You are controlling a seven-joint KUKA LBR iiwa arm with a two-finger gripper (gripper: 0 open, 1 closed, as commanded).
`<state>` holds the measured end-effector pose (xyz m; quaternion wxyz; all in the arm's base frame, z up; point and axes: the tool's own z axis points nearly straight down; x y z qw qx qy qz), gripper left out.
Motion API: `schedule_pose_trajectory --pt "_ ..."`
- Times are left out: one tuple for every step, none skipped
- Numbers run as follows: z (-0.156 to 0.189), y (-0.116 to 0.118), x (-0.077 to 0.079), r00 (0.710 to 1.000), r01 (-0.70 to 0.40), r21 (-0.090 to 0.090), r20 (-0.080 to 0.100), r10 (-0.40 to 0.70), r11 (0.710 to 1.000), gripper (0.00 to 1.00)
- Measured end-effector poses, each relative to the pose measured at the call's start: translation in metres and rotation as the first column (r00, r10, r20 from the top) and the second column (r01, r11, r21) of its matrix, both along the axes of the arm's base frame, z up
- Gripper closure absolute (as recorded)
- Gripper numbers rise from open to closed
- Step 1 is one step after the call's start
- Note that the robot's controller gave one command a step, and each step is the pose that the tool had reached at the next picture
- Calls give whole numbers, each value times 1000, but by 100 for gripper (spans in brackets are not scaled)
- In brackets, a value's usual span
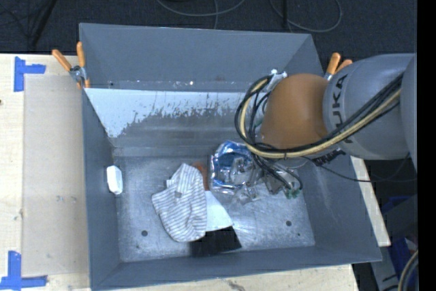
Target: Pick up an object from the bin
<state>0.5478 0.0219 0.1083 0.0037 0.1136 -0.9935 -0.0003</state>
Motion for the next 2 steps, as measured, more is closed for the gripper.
schedule_pose_trajectory --pt "30 -7 11 1000 8 1 16 -8 1000 100" --pt "103 -2 14 998 -59 1 8 59 998 100"
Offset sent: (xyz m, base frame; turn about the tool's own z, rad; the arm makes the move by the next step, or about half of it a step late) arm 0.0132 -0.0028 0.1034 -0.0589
